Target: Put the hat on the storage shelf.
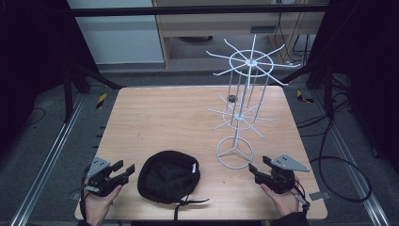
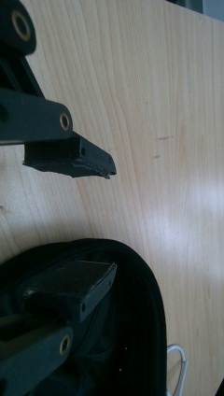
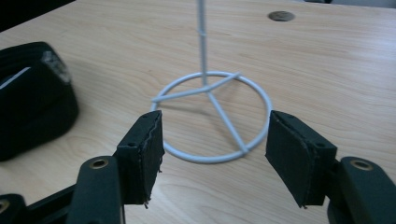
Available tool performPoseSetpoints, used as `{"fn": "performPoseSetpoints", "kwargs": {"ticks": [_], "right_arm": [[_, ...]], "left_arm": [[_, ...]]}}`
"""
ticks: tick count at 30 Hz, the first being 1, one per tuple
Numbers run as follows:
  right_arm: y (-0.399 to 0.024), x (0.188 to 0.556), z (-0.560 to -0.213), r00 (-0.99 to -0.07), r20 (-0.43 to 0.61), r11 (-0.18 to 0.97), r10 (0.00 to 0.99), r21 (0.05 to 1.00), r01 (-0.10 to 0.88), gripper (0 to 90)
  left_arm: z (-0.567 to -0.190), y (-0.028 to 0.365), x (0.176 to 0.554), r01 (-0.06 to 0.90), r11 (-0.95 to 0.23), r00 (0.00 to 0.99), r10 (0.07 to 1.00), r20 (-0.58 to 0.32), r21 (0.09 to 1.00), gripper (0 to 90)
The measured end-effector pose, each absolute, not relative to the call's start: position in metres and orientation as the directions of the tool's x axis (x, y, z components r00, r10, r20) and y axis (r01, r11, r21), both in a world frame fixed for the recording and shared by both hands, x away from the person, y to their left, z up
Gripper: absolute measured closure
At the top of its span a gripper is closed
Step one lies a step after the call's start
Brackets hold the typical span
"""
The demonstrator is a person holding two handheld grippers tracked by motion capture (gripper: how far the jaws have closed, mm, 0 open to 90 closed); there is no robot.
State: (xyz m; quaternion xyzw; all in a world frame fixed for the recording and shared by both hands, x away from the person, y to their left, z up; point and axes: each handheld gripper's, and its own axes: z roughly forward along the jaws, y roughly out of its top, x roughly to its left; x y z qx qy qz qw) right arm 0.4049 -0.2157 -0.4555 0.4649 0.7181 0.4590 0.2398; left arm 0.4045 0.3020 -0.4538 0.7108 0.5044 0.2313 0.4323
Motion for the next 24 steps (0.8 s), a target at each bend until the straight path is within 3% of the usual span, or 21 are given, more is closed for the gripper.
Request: {"fn": "performPoseSetpoints", "kwargs": {"ticks": [24], "right_arm": [[-0.119, 0.414, -0.435, -0.648, 0.074, 0.253, 0.758, 0.883, 0.396, 44.6]], "left_arm": [[-0.46, 0.286, 0.403, 0.578, -0.186, 0.421, 0.902, -0.095, 0.795, 51.1]]}}
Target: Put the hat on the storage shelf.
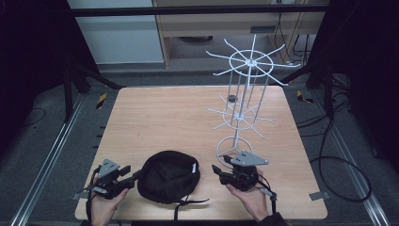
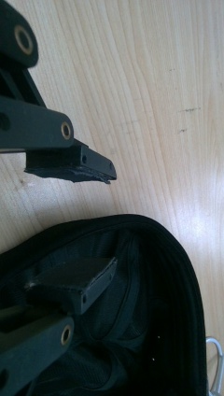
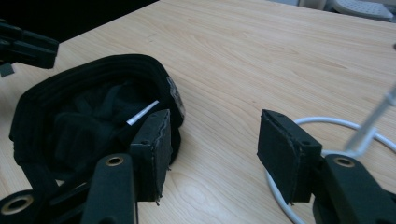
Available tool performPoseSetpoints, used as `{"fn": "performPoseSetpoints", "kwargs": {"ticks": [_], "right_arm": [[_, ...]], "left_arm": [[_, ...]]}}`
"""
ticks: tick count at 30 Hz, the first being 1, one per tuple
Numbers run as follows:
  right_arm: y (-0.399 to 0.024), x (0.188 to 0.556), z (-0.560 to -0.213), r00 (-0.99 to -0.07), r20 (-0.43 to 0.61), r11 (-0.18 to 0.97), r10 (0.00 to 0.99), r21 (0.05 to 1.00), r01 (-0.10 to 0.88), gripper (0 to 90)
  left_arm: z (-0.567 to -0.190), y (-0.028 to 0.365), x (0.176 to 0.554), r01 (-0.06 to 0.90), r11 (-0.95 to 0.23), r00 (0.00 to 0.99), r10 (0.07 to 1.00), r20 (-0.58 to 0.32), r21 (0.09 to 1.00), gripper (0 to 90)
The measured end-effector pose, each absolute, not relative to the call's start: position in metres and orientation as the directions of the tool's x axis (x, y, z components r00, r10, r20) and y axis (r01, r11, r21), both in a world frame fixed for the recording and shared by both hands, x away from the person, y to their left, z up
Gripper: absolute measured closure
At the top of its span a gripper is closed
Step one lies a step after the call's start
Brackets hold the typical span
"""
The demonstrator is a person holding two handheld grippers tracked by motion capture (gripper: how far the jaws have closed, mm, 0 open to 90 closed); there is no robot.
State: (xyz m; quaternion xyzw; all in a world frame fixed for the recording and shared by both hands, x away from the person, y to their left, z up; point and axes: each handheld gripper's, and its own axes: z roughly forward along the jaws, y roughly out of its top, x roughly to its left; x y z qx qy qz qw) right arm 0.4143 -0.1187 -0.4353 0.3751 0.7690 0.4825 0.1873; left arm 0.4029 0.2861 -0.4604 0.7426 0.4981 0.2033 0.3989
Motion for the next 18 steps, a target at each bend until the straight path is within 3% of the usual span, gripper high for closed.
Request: {"fn": "performPoseSetpoints", "kwargs": {"ticks": [18], "right_arm": [[-0.062, 0.433, -0.446, -0.704, 0.097, 0.307, 0.703, 0.852, 0.423, 42.2]], "left_arm": [[-0.475, 0.273, 0.408, 0.646, -0.259, 0.454, 0.887, -0.089, 0.718, 60.4]]}}
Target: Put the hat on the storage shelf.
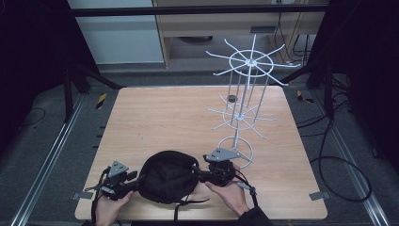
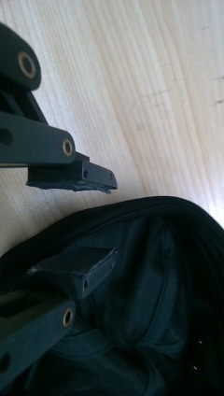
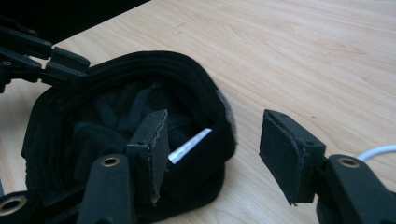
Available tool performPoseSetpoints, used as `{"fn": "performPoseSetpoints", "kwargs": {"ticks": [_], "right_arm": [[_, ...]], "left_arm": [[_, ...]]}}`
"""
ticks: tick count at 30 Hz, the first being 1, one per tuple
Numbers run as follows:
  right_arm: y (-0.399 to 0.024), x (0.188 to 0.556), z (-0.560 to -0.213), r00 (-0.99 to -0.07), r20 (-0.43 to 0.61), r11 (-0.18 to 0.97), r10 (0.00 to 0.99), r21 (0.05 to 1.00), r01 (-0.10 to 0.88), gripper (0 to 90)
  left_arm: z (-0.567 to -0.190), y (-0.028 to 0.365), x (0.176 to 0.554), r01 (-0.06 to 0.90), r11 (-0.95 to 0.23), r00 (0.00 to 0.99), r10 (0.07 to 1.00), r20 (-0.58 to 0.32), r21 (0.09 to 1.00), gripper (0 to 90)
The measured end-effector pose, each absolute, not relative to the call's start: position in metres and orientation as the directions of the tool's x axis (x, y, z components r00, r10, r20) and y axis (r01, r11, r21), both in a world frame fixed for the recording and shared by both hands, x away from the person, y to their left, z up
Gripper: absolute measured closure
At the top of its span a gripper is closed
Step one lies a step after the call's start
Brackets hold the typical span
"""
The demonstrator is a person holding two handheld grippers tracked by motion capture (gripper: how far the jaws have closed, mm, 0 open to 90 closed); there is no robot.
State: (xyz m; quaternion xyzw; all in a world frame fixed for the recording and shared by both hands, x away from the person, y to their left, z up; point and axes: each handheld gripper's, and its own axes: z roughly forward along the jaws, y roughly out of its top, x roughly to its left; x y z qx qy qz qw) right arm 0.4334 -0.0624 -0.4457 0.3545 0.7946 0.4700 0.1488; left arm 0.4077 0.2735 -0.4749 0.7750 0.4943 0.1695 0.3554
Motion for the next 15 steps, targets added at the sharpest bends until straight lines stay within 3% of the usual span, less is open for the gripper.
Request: {"fn": "performPoseSetpoints", "kwargs": {"ticks": [15], "right_arm": [[-0.047, 0.439, -0.468, -0.708, 0.127, 0.346, 0.694, 0.804, 0.483, 43.7]], "left_arm": [[-0.481, 0.269, 0.415, 0.689, -0.26, 0.45, 0.885, -0.118, 0.677, 72.8]]}}
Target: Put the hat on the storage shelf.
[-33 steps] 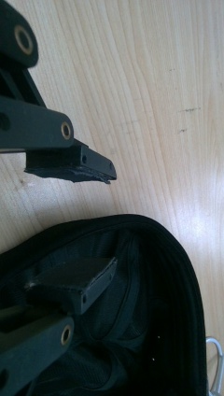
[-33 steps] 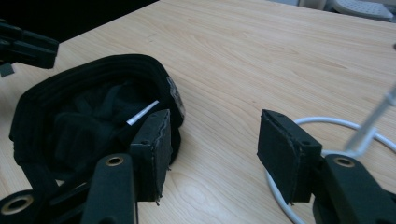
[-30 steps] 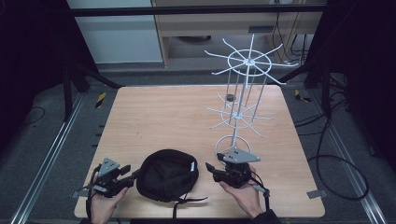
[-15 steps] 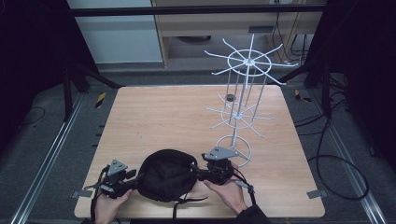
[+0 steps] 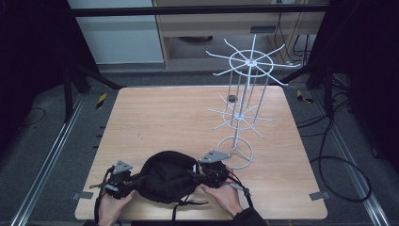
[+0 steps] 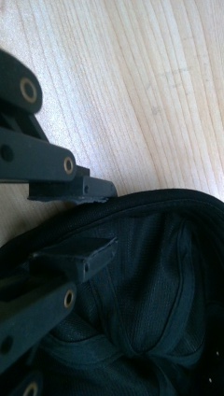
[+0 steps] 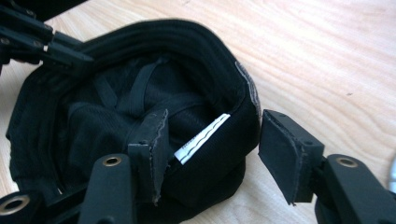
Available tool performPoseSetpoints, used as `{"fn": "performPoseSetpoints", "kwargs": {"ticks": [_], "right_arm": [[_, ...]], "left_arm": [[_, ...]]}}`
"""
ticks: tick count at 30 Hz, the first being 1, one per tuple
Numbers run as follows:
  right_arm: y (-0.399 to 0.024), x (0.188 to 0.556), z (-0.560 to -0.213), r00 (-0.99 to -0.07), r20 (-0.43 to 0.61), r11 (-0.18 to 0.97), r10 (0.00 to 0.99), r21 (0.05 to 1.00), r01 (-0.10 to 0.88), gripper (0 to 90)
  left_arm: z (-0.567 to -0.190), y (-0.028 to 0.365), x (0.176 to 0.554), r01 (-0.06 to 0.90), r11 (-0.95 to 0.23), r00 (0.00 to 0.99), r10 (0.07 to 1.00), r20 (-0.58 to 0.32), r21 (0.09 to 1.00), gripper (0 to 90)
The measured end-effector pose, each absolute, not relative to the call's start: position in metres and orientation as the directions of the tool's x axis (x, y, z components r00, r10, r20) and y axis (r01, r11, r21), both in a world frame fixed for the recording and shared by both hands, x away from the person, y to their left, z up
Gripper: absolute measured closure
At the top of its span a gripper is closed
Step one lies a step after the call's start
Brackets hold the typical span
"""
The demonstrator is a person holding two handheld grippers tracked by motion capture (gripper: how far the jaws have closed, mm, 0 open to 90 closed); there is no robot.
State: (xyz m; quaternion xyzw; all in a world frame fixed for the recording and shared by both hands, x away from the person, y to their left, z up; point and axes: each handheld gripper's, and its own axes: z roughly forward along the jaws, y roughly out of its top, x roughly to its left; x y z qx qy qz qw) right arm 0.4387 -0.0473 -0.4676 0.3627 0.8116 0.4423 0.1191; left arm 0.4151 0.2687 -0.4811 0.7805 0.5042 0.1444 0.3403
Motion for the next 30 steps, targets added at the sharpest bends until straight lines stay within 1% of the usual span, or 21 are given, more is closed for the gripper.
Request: {"fn": "performPoseSetpoints", "kwargs": {"ticks": [2, 6, 7, 8, 9, 10, 13, 14, 15, 19, 21, 22, 23, 25, 26, 28, 30], "right_arm": [[-0.046, 0.439, -0.471, -0.707, 0.13, 0.351, 0.695, 0.798, 0.491, 43.9], [-0.047, 0.44, -0.473, -0.703, 0.134, 0.349, 0.698, 0.794, 0.498, 50.0], [-0.047, 0.44, -0.473, -0.703, 0.134, 0.349, 0.698, 0.794, 0.498, 50.0], [-0.048, 0.44, -0.473, -0.697, 0.138, 0.351, 0.703, 0.786, 0.509, 54.1], [-0.048, 0.44, -0.473, -0.697, 0.138, 0.351, 0.703, 0.786, 0.509, 54.1], [-0.049, 0.441, -0.474, -0.695, 0.139, 0.351, 0.705, 0.783, 0.513, 56.3], [-0.049, 0.441, -0.475, -0.689, 0.147, 0.356, 0.71, 0.769, 0.532, 69.0], [-0.05, 0.44, -0.475, -0.686, 0.156, 0.354, 0.711, 0.764, 0.54, 75.7], [-0.05, 0.44, -0.475, -0.687, 0.149, 0.352, 0.711, 0.77, 0.532, 77.4], [-0.052, 0.437, -0.469, -0.689, 0.124, 0.348, 0.714, 0.791, 0.503, 79.8], [-0.054, 0.433, -0.461, -0.693, 0.097, 0.335, 0.715, 0.822, 0.46, 80.5], [-0.054, 0.433, -0.461, -0.693, 0.097, 0.335, 0.715, 0.822, 0.46, 80.5], [-0.055, 0.43, -0.453, -0.701, 0.08, 0.32, 0.709, 0.849, 0.42, 80.9], [-0.056, 0.427, -0.447, -0.711, 0.065, 0.313, 0.701, 0.867, 0.388, 81.1], [-0.056, 0.427, -0.447, -0.711, 0.065, 0.313, 0.701, 0.867, 0.388, 81.1], [-0.056, 0.423, -0.438, -0.729, 0.051, 0.299, 0.683, 0.891, 0.343, 81.2], [-0.056, 0.421, -0.435, -0.733, 0.048, 0.296, 0.678, 0.896, 0.332, 81.3]], "left_arm": [[-0.481, 0.269, 0.416, 0.694, -0.254, 0.442, 0.889, -0.12, 0.674, 75.1], [-0.48, 0.268, 0.415, 0.689, -0.247, 0.437, 0.891, -0.119, 0.682, 78.2], [-0.48, 0.268, 0.415, 0.689, -0.247, 0.437, 0.891, -0.119, 0.682, 78.7], [-0.48, 0.268, 0.415, 0.688, -0.245, 0.437, 0.891, -0.121, 0.683, 79.2], [-0.48, 0.268, 0.415, 0.687, -0.244, 0.438, 0.891, -0.122, 0.684, 79.2], [-0.48, 0.268, 0.415, 0.687, -0.243, 0.438, 0.891, -0.122, 0.685, 79.5], [-0.479, 0.268, 0.415, 0.684, -0.241, 0.436, 0.891, -0.122, 0.688, 80.0], [-0.479, 0.268, 0.415, 0.682, -0.239, 0.438, 0.891, -0.123, 0.691, 80.2], [-0.478, 0.268, 0.415, 0.681, -0.236, 0.437, 0.891, -0.125, 0.694, 80.3], [-0.477, 0.267, 0.415, 0.673, -0.228, 0.438, 0.889, -0.131, 0.703, 80.7], [-0.476, 0.264, 0.417, 0.664, -0.219, 0.437, 0.889, -0.134, 0.715, 80.9], [-0.476, 0.264, 0.417, 0.664, -0.219, 0.437, 0.889, -0.134, 0.715, 81.0], [-0.476, 0.262, 0.419, 0.657, -0.214, 0.436, 0.89, -0.133, 0.723, 81.1], [-0.476, 0.26, 0.423, 0.648, -0.203, 0.435, 0.89, -0.137, 0.734, 81.2], [-0.476, 0.26, 0.423, 0.648, -0.203, 0.435, 0.89, -0.137, 0.734, 81.3], [-0.477, 0.256, 0.43, 0.639, -0.202, 0.432, 0.892, -0.129, 0.743, 81.3], [-0.477, 0.255, 0.432, 0.638, -0.192, 0.428, 0.893, -0.136, 0.746, 81.2]]}}
